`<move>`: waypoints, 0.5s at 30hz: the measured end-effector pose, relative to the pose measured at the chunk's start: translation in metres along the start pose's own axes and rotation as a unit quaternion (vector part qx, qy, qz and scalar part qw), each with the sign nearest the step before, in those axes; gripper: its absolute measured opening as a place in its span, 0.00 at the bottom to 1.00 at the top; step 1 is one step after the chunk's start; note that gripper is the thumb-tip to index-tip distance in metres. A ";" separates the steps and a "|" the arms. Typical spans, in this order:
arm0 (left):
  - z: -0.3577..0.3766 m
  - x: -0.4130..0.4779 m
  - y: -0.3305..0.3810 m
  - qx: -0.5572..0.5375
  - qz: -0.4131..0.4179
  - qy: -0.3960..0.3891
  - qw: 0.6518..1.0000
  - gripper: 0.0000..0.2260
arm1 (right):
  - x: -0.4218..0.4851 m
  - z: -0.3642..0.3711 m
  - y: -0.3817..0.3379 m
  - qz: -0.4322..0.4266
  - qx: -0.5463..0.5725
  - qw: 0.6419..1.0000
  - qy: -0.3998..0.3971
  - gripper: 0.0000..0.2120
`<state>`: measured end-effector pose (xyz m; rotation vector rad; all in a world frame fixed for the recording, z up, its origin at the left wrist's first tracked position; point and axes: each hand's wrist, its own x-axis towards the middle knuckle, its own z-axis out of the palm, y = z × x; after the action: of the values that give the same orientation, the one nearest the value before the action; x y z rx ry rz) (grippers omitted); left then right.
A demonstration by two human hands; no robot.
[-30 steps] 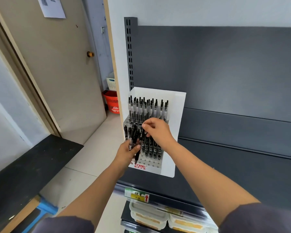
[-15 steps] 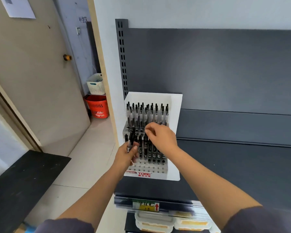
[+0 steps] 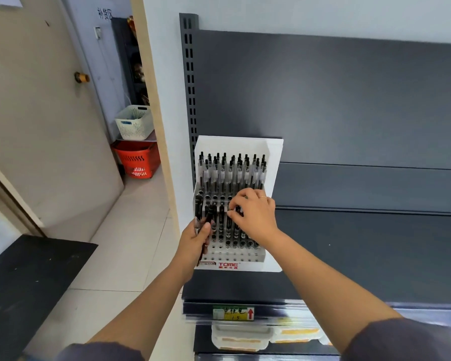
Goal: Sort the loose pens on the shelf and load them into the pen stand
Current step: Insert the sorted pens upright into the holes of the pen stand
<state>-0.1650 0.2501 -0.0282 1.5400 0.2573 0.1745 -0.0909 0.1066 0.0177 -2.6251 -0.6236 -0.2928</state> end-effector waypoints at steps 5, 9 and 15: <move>0.004 -0.001 0.002 -0.003 0.000 -0.014 1.000 0.11 | 0.002 -0.013 -0.009 -0.005 0.009 1.000 0.024 0.10; 0.009 0.001 0.009 -0.002 0.010 -0.029 1.000 0.11 | 0.004 -0.024 -0.023 -0.005 0.076 0.997 -0.023 0.12; 0.015 -0.001 0.013 -0.010 0.012 -0.046 0.999 0.12 | 0.001 -0.033 -0.028 0.043 0.194 0.979 -0.052 0.07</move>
<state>-0.1609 0.2359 -0.0147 1.5283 0.1648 0.1244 -0.1068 0.1149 0.0566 -2.2911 -0.5359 -0.0022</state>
